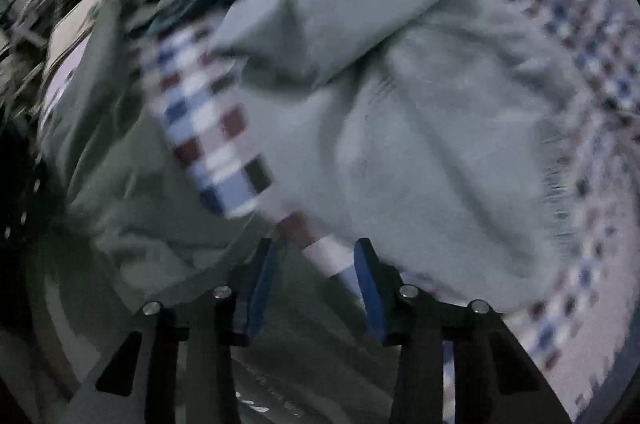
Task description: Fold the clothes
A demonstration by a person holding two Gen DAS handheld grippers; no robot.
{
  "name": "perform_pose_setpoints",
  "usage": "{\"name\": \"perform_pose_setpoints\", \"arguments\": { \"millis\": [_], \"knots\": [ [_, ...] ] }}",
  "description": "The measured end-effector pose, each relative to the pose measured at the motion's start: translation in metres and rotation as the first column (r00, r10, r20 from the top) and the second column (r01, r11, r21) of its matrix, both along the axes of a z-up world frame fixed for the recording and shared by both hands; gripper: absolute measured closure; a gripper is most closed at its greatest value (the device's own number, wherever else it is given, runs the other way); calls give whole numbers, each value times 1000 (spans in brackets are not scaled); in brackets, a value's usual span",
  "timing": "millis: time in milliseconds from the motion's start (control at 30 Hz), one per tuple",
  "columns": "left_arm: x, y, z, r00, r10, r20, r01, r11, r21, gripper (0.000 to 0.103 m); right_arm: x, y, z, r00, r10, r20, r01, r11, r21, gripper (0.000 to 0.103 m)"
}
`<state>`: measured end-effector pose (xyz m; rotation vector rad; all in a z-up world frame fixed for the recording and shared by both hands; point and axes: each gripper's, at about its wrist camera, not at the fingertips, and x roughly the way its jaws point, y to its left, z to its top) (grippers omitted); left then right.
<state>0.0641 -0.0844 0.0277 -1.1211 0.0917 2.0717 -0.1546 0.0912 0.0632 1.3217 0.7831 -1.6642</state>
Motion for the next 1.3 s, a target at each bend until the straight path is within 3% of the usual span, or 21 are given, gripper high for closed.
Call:
{"name": "perform_pose_setpoints", "arguments": {
  "millis": [100, 200, 400, 467, 567, 700, 833, 967, 1033, 1067, 1133, 1233, 1267, 1300],
  "knots": [
    [-2, 0, -2, 1000, -2, 10, 2, 1000, 1, 96, 6, -3, -20, 996, 62, 64, -65, 997, 47, 60],
    [-3, 2, -5, 1000, -5, 20, 5, 1000, -1, 96, 12, -7, -26, 992, 104, 67, -109, 991, 75, 60],
    [-5, 5, -8, 1000, -6, 27, 6, 1000, -9, 96, 34, -20, -34, 980, 197, -31, -190, 969, 155, 60],
    [-5, 4, -8, 1000, -1, 28, 1, 1000, -12, 96, 42, -20, -38, 976, 208, -58, -197, 968, 156, 81],
    [-9, 1, -7, 999, 18, 30, -18, 1000, -10, 96, 55, -16, -39, 977, 192, -93, -179, 974, 136, 96],
    [-17, -9, 0, 996, 82, 25, -82, 997, 5, 96, 73, -4, -26, 959, 118, -258, -95, 990, 100, 98],
    [-27, -25, 14, 984, 177, 1, -177, 983, 39, 96, 82, 26, 13, 917, -92, -388, 66, 995, -78, 98],
    [-45, -49, 46, 939, 339, -62, -332, 938, 101, 97, 75, 60, 57, 839, -306, -450, 204, 943, -262, 99],
    [-58, -62, 64, 905, 418, -79, -403, 902, 153, 97, 73, 73, 80, 788, -393, -474, 247, 907, -341, 99],
    [-69, -65, 74, 889, 448, -94, -431, 889, 158, 103, 75, 73, 88, 768, -419, -484, 260, 895, -362, 99],
    [-100, -71, 94, 843, 521, -134, -503, 852, 148, 103, 73, 75, 104, 730, -469, -496, 291, 871, -395, 99],
    [-146, -80, 112, 800, 588, -119, -568, 806, 168, 103, 62, 83, 122, 700, -521, -488, 326, 842, -430, 99],
    [-162, -80, 116, 796, 595, -110, -576, 801, 164, 103, 58, 85, 125, 699, -529, -481, 330, 836, -439, 99],
    [-177, -79, 120, 809, 580, -100, -561, 811, 165, 103, 53, 88, 127, 700, -535, -473, 333, 830, -447, 99]
  ]
}}
